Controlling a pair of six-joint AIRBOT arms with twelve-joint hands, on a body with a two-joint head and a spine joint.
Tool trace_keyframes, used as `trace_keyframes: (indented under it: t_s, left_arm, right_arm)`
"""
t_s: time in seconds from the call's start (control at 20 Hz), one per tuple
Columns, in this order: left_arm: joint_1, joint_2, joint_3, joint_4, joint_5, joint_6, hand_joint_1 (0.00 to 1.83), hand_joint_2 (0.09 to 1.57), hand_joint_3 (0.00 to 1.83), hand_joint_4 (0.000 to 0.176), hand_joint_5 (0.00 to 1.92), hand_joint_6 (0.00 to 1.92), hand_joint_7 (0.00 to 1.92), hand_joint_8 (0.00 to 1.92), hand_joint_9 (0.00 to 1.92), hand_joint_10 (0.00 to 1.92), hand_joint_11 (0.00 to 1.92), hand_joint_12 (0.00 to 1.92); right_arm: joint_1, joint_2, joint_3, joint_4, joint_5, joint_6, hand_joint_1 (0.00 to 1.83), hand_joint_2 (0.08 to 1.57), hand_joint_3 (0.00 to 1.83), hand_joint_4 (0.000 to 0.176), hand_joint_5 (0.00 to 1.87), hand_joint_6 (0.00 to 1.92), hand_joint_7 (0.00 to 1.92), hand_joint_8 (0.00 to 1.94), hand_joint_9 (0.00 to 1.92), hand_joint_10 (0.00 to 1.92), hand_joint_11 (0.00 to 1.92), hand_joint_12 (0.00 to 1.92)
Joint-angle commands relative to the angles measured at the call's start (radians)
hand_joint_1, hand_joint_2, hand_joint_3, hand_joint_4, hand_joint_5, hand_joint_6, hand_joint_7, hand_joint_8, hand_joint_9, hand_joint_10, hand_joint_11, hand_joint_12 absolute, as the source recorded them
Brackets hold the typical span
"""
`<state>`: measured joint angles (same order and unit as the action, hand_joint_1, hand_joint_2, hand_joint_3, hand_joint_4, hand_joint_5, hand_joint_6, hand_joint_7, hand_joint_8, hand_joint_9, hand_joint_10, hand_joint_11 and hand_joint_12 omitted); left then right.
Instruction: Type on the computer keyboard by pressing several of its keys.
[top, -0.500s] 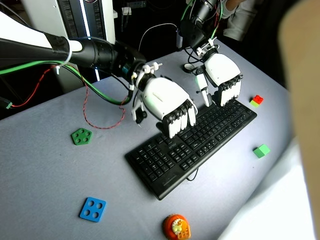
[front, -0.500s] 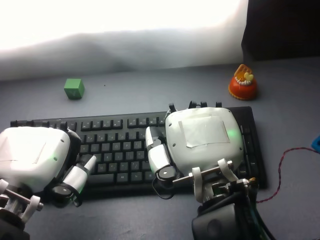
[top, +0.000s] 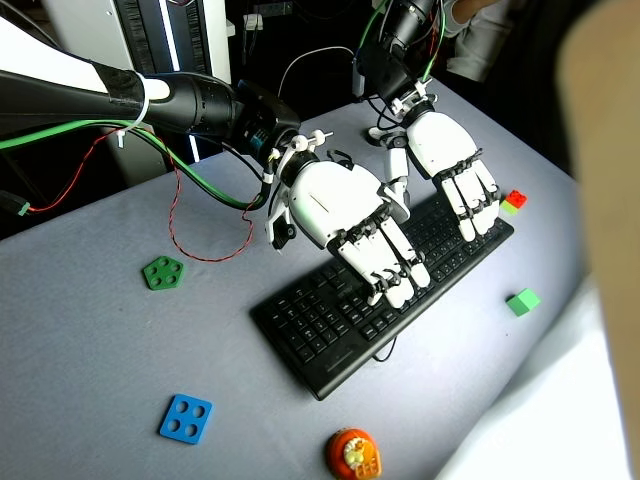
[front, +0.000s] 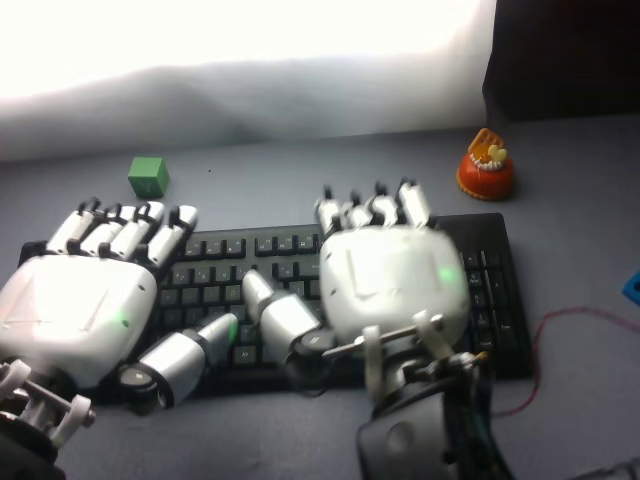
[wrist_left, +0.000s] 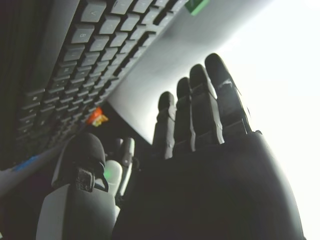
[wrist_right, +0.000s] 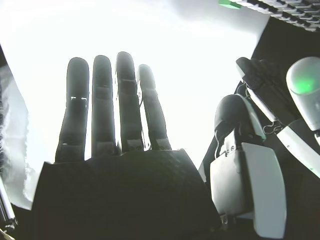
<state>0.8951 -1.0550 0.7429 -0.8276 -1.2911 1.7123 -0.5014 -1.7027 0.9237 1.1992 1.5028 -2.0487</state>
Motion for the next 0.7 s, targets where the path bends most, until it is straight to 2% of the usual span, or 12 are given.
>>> trace_keyframes:
  t_s: [0.0, 0.15, 0.25, 0.35, 0.45, 0.65]
  left_arm:
    - [0.005, 0.005, 0.006, 0.056, -0.084, 0.000, 0.10, 1.27, 0.00, 0.063, 0.13, 0.00, 0.14, 0.00, 0.20, 0.02, 0.00, 0.75]
    - [0.037, 0.018, 0.022, 0.056, -0.074, -0.003, 0.07, 1.28, 0.00, 0.060, 0.11, 0.00, 0.11, 0.00, 0.19, 0.01, 0.00, 0.79]
    - [0.062, 0.020, 0.047, 0.055, -0.078, -0.001, 0.10, 1.27, 0.00, 0.070, 0.15, 0.01, 0.14, 0.01, 0.20, 0.01, 0.00, 0.79]
    - [0.075, 0.018, 0.064, 0.009, -0.077, 0.013, 0.09, 1.28, 0.00, 0.076, 0.14, 0.01, 0.14, 0.01, 0.19, 0.01, 0.00, 0.78]
    - [0.075, 0.015, 0.066, -0.027, -0.075, 0.029, 0.11, 1.28, 0.00, 0.072, 0.14, 0.01, 0.14, 0.00, 0.19, 0.00, 0.00, 0.77]
    - [0.082, 0.027, 0.068, -0.027, -0.060, 0.030, 0.10, 1.28, 0.00, 0.072, 0.17, 0.01, 0.16, 0.00, 0.20, 0.01, 0.00, 0.79]
  right_arm:
    - [0.011, -0.006, -0.001, -0.088, 0.032, 0.000, 0.00, 1.18, 0.00, 0.000, 0.29, 0.24, 0.45, 0.00, 0.22, 0.41, 0.00, 1.35]
    - [0.013, -0.049, 0.035, -0.073, 0.024, 0.001, 0.00, 1.18, 0.00, 0.000, 0.30, 0.24, 0.46, 0.00, 0.25, 0.43, 0.00, 1.35]
    - [0.011, -0.071, 0.070, -0.073, 0.015, 0.001, 0.01, 1.17, 0.00, 0.000, 0.31, 0.23, 0.47, 0.01, 0.26, 0.44, 0.00, 1.36]
    - [0.009, -0.078, 0.094, -0.073, 0.006, 0.002, 0.02, 1.17, 0.00, 0.000, 0.34, 0.22, 0.50, 0.01, 0.29, 0.45, 0.00, 1.39]
    - [0.006, -0.085, 0.106, -0.069, -0.005, 0.014, 0.00, 1.18, 0.00, 0.000, 0.34, 0.22, 0.50, 0.01, 0.31, 0.46, 0.00, 1.40]
    - [-0.001, -0.099, 0.127, -0.052, -0.052, 0.031, 0.00, 1.18, 0.00, 0.000, 0.35, 0.21, 0.52, 0.01, 0.34, 0.49, 0.00, 1.44]
